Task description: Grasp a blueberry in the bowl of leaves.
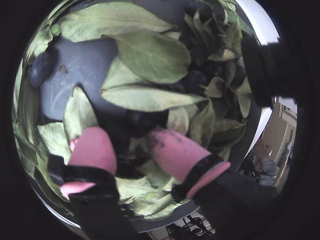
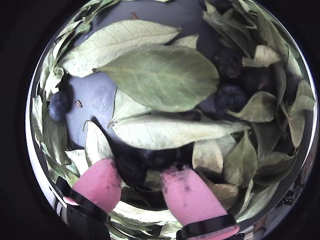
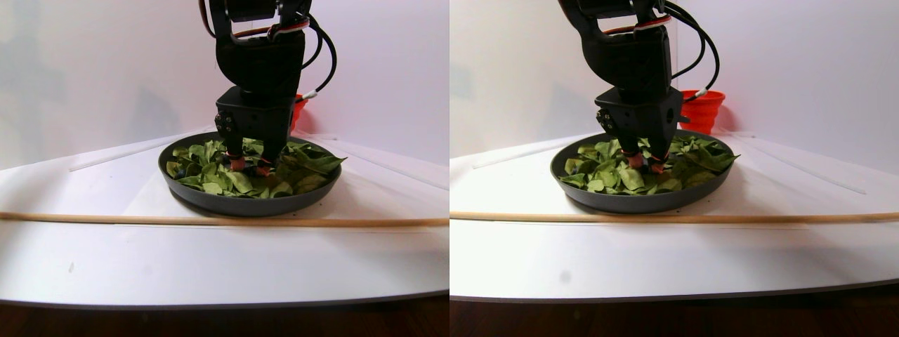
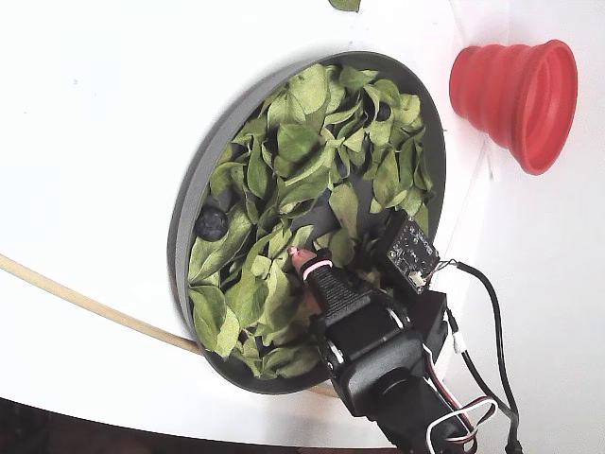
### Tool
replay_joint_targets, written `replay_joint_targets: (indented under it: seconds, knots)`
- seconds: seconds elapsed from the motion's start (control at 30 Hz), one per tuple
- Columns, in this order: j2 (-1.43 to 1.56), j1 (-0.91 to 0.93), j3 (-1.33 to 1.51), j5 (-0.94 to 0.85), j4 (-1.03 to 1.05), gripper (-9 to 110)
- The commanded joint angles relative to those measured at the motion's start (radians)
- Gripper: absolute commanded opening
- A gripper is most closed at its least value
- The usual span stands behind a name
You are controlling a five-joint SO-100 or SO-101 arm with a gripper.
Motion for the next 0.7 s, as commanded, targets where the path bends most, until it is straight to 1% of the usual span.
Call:
replay_joint_targets:
  seconds: [0.0, 0.67]
  knots:
    - [-0.006, -0.003, -0.029, 0.008, -0.018, 15]
    - [-0.044, -0.034, -0.015, 0.052, -0.029, 13]
